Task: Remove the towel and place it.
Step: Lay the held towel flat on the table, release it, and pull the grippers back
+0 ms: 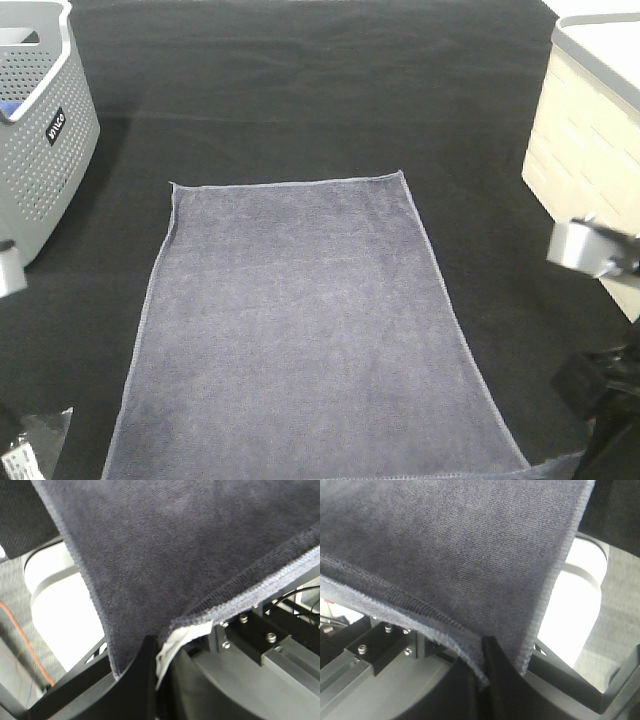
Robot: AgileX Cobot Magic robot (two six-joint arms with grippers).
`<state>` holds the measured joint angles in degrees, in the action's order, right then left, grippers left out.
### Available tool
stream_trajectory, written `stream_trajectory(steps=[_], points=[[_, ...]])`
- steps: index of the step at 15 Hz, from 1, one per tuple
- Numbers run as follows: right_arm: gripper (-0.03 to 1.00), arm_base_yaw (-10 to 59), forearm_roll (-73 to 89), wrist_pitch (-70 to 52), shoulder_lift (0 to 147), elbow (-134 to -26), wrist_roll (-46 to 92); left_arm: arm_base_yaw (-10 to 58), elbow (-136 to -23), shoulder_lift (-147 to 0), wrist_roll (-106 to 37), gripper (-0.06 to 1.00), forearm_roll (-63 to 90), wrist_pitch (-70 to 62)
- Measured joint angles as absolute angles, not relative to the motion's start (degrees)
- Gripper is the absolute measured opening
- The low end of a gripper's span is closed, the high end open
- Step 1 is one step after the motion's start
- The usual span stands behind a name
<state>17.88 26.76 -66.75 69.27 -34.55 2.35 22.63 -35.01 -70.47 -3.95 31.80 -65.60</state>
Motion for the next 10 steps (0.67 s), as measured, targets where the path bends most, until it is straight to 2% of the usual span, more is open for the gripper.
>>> stream_trajectory(steps=[10], points=[[0.02, 17.8, 24.3, -59.2, 91.7, -34.6, 5.6, 22.6, -35.2, -90.1, -15.7, 0.01, 36.0, -62.1]])
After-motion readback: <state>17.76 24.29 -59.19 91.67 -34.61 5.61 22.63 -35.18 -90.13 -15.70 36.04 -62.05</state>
